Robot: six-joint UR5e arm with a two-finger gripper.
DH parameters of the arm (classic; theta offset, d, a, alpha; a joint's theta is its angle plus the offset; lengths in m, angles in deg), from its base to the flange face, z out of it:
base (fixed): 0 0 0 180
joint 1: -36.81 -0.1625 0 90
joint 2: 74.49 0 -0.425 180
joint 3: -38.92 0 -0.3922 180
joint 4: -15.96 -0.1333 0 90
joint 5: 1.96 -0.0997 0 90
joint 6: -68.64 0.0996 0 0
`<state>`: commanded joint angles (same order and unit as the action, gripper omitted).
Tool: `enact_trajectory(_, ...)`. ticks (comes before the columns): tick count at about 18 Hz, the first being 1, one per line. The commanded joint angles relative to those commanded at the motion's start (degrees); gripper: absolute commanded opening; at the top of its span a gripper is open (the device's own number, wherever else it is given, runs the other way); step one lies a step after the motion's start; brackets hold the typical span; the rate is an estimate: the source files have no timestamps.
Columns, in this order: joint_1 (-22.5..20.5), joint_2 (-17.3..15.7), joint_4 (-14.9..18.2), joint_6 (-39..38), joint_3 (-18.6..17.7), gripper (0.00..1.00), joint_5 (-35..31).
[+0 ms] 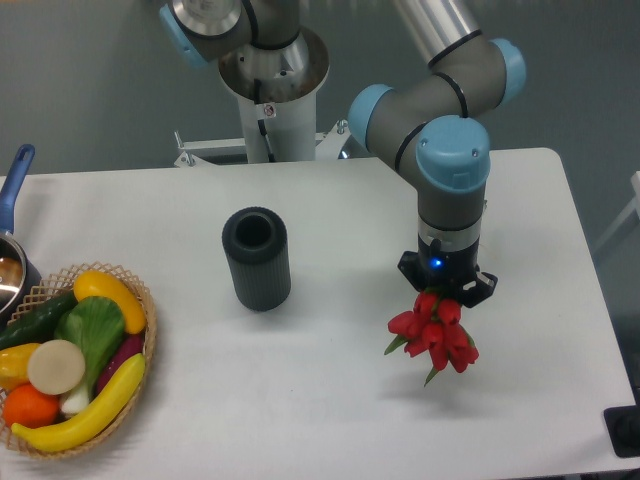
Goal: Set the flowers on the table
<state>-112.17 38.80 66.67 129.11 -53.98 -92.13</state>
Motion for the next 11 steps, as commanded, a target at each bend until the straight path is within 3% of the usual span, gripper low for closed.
enact_trajectory(11,2.6,2.4,0.4,-0.2,-1.2,0.09,-0.4)
